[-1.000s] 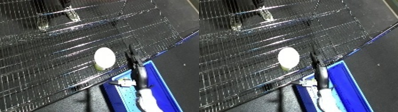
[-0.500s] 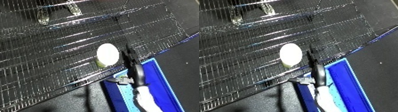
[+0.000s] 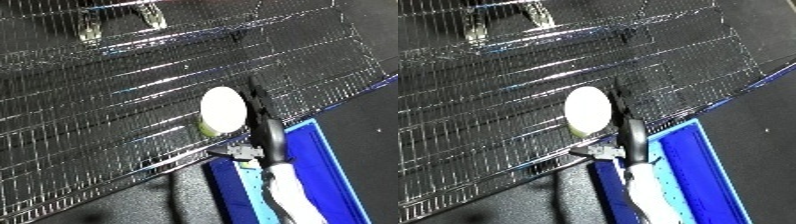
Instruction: Pick up the object and place it into the box
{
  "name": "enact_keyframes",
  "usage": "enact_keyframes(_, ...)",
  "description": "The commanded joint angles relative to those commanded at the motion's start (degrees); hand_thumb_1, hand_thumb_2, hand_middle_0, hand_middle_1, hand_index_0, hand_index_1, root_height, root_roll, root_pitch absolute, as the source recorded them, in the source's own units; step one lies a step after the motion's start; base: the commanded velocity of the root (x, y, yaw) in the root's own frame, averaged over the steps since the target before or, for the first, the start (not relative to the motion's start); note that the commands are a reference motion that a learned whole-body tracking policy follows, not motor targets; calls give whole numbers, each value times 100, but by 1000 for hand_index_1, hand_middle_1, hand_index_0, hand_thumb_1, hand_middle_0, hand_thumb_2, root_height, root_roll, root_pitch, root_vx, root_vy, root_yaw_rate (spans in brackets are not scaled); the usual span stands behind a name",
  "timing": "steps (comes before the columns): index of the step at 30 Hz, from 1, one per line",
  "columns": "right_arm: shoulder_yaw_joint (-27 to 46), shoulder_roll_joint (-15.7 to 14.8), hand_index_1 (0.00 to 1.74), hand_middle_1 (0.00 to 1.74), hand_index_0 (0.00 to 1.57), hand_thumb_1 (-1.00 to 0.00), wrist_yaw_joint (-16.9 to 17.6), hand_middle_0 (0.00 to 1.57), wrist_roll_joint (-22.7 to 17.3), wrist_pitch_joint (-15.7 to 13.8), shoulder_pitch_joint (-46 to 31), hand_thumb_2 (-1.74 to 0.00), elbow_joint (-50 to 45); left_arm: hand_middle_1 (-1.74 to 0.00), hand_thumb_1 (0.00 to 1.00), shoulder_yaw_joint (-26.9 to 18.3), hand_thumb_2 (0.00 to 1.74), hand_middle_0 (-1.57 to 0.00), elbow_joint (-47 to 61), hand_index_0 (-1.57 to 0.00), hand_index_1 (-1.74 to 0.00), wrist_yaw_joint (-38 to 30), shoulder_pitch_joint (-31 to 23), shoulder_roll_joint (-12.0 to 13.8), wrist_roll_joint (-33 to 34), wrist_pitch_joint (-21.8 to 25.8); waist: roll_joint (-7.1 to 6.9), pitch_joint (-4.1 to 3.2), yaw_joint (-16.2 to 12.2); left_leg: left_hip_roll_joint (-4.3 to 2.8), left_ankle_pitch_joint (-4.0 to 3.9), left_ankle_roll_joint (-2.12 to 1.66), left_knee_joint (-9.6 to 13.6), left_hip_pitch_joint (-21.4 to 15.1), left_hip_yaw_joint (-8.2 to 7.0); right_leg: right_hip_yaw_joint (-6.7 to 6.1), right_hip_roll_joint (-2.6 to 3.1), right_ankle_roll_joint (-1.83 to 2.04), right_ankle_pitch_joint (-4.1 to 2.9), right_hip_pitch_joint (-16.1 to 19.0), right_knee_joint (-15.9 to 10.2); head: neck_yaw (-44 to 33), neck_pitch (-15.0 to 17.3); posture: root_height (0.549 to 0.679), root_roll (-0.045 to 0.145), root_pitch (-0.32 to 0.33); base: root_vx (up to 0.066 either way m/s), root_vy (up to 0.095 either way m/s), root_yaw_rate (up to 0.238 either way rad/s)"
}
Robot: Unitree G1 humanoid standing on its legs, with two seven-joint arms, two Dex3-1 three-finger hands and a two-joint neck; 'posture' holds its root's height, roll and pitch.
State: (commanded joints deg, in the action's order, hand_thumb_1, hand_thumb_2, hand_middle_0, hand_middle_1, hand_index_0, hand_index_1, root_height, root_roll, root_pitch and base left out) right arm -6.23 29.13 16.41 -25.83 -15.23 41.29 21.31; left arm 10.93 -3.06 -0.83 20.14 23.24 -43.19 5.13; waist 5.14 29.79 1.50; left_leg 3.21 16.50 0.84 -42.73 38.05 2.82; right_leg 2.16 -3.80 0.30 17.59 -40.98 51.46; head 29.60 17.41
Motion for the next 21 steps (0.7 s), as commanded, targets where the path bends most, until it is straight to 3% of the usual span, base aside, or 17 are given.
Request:
enact_keyframes(1,-8,0,0,0,0,0,-13,0,-17,6,40,0,16,-1740,1000,6,1740,-1570,7,-1570,-1740,-10,11,0,-5,-6,5,0,8,1,-2,2,-4,10,4,4,0,-3,5,-10,11,5,-30,623,58,195,10,-24,28)
enact_keyframes(14,-72,-18,1131,1131,1020,-650,-188,1020,-138,52,252,-1131,111,-1740,1000,13,1740,-1570,32,-1570,-1740,-9,21,-21,-34,10,20,0,46,-1,-31,-5,-18,80,30,49,12,-28,42,-83,87,87,-101,621,59,204,-2,-10,11)
enact_keyframes(15,-72,-18,1131,1131,1020,-650,-188,1020,-138,52,252,-1131,111,-1740,1000,13,1740,-1570,32,-1570,-1740,-9,21,-21,-34,10,20,0,46,-1,-31,-5,-18,80,30,49,12,-28,42,-83,87,87,-101,621,59,204,-21,-8,3)
enact_keyframes(17,-74,-27,1305,1305,1178,-750,-180,1178,-149,79,237,-1305,139,-1740,1000,15,1740,-1570,31,-1570,-1740,2,21,-25,-32,27,13,0,46,-6,-41,-6,-2,76,35,50,15,-28,37,-76,75,88,-106,621,58,204,-28,-7,-1)
enact_keyframes(21,-77,-28,1305,1305,1178,-750,-122,1178,-152,123,210,-1305,194,-1740,1000,12,1740,-1570,11,-1570,-1740,5,43,-28,-33,65,-12,0,39,-18,-72,-6,69,33,49,52,29,-27,22,-33,22,71,-163,623,57,203,-43,-5,-11)
